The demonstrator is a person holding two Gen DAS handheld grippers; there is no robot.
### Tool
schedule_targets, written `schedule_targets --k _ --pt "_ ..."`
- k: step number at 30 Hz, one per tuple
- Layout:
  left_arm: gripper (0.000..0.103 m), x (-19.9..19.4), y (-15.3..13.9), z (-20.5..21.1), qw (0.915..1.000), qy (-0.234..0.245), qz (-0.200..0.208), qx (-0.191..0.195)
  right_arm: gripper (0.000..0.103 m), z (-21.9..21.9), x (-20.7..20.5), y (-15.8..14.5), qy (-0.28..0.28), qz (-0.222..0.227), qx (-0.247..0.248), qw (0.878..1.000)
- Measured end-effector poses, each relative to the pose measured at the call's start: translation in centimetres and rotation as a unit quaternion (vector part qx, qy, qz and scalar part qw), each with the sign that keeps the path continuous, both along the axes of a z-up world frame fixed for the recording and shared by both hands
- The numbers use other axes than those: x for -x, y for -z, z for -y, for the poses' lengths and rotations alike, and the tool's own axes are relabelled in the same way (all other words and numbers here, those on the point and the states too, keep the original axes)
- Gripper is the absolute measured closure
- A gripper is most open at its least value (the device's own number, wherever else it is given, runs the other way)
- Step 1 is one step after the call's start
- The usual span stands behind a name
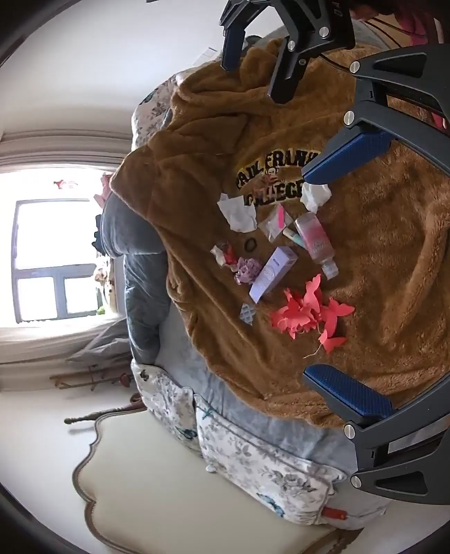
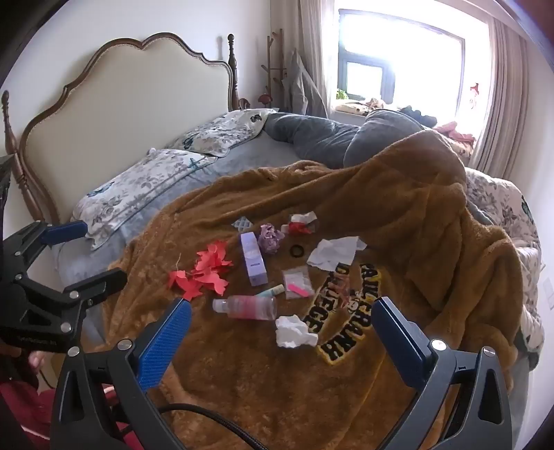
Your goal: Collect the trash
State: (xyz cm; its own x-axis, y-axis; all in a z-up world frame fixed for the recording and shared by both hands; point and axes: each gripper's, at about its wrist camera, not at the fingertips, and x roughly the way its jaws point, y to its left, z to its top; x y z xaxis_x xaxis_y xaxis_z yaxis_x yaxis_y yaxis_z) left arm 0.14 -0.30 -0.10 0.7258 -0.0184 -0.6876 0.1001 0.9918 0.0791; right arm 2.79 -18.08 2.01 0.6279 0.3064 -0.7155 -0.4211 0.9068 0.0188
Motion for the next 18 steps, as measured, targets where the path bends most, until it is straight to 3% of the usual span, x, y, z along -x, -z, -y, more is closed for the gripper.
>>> schedule_targets --k 4,18 --pt "0.0 0.6 -0.3 -0.8 0.9996 -0.01 0.016 0.019 0.0 -0.1 0.0 -0.1 0.0 0.005 0.002 1.0" --pt "0.0 0.0 0.2 -1.2 0.9994 -0.013 0.013 0.028 0.0 -0.9 0.3 0.0 -0.002 0.001 0.004 1.0"
